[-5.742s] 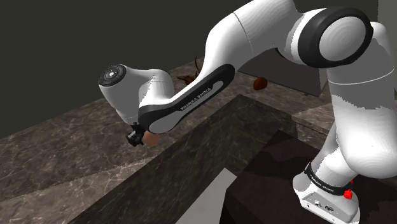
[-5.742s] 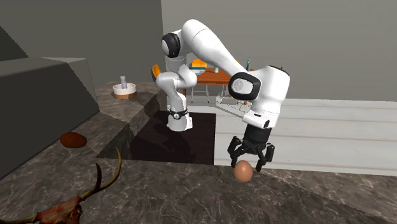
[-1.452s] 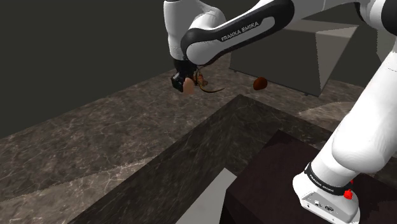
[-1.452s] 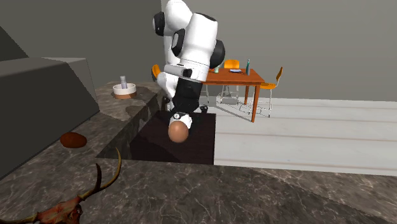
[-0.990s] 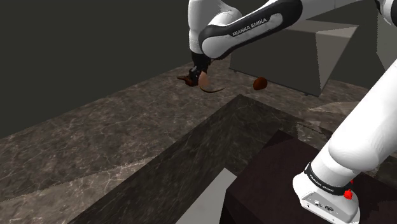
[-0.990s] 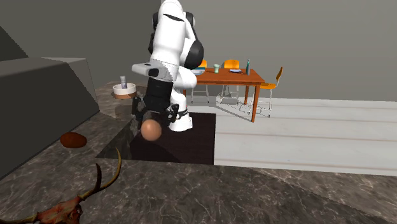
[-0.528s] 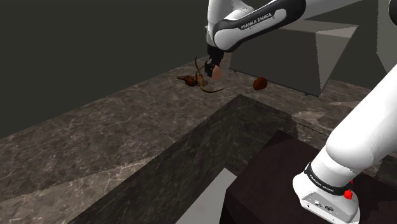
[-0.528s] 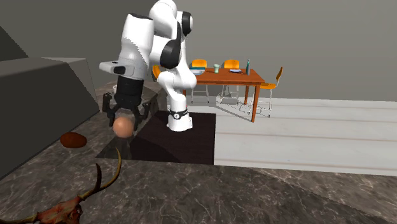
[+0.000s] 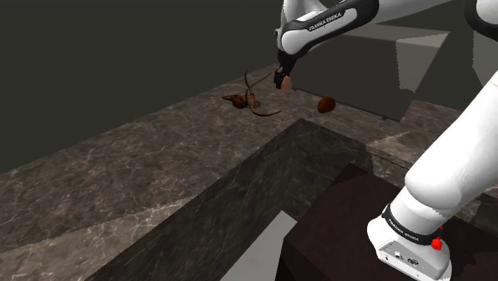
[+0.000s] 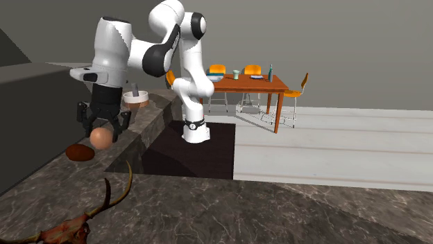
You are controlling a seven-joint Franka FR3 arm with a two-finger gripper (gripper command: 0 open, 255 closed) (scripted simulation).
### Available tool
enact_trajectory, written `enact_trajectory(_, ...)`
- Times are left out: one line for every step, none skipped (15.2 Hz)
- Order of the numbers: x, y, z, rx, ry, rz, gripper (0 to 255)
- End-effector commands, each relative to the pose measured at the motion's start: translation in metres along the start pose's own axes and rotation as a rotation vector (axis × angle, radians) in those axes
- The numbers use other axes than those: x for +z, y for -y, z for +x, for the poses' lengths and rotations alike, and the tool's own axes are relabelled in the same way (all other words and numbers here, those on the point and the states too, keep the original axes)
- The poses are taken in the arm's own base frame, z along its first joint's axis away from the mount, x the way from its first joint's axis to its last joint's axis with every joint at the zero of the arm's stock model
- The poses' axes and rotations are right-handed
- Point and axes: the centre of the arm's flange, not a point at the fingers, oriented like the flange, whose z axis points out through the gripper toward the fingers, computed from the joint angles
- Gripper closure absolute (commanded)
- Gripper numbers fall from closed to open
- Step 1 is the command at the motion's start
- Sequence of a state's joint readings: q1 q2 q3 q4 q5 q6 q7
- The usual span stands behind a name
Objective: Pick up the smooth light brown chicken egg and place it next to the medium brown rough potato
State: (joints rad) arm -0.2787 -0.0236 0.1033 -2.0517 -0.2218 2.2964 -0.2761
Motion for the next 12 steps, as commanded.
enact_trajectory(0.004, -0.026, -0.008, -0.002, -0.001, 0.000, 255)
enact_trajectory(0.007, -0.038, -0.011, -0.002, -0.001, 0.000, 255)
enact_trajectory(0.010, -0.051, -0.014, -0.002, -0.001, 0.000, 255)
enact_trajectory(0.012, -0.063, -0.017, -0.002, -0.001, 0.000, 255)
enact_trajectory(0.015, -0.076, -0.019, -0.002, -0.001, 0.000, 255)
enact_trajectory(0.018, -0.089, -0.022, -0.002, -0.001, 0.000, 255)
enact_trajectory(0.021, -0.101, -0.025, -0.002, -0.001, 0.000, 255)
enact_trajectory(0.024, -0.114, -0.028, -0.002, -0.001, 0.000, 255)
enact_trajectory(0.029, -0.135, -0.033, -0.002, -0.001, 0.000, 255)
enact_trajectory(0.034, -0.134, -0.034, -0.002, -0.001, 0.000, 255)
enact_trajectory(0.039, -0.133, -0.035, -0.002, -0.001, 0.000, 255)
enact_trajectory(0.044, -0.131, -0.036, -0.002, -0.001, 0.000, 255)
